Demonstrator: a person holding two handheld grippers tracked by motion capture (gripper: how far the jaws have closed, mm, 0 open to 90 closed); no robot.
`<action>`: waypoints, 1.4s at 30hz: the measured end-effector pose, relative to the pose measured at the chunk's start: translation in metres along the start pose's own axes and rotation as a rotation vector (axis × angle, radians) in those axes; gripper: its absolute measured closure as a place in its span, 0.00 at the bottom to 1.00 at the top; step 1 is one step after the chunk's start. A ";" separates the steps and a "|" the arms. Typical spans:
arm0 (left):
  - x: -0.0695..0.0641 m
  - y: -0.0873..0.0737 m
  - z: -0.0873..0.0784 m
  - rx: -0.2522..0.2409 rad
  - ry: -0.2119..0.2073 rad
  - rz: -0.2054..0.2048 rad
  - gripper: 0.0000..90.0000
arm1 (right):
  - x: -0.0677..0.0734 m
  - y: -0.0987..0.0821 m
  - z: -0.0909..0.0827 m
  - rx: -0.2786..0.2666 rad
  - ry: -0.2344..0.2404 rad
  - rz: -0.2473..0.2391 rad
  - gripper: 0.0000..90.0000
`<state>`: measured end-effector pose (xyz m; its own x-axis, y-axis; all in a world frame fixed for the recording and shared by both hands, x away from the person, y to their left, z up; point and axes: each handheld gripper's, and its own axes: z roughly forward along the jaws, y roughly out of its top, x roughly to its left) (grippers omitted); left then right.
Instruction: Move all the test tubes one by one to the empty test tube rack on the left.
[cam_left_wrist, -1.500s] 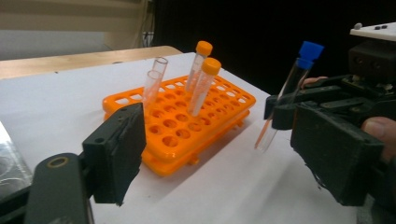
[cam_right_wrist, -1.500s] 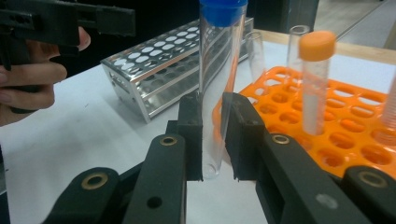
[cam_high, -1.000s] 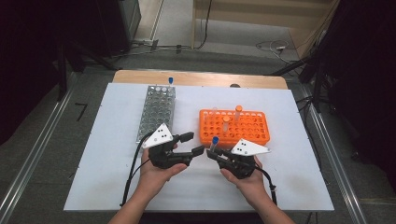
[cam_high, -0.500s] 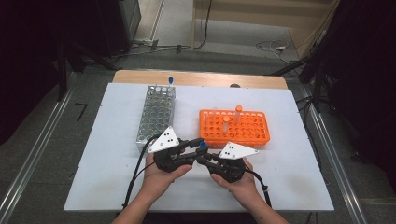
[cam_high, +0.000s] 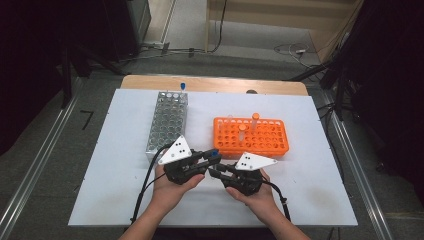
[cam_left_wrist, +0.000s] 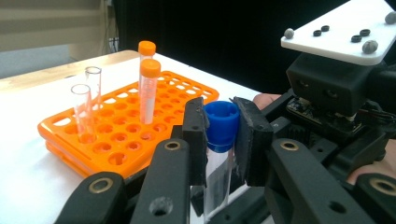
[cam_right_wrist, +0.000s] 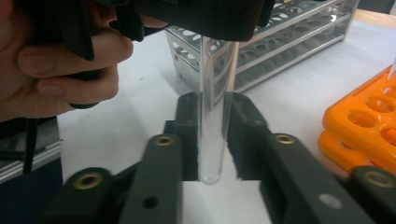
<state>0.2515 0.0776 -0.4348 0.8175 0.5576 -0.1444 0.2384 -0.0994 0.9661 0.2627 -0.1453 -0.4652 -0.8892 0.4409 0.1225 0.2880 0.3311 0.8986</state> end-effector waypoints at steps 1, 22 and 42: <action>0.001 0.000 -0.001 0.001 -0.002 -0.003 0.85 | -0.001 0.000 -0.001 -0.005 0.004 0.001 0.68; 0.038 0.012 -0.018 -0.059 0.116 -0.046 0.85 | -0.046 -0.024 -0.071 -0.033 -0.111 0.040 0.00; 0.083 0.026 -0.024 -0.083 0.250 -0.044 0.85 | -0.068 -0.056 -0.133 -0.056 -0.243 0.101 0.00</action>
<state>0.3127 0.1406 -0.4169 0.6501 0.7470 -0.1389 0.2187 -0.0089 0.9758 0.2596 -0.3048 -0.4675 -0.7434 0.6591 0.1135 0.3443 0.2317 0.9098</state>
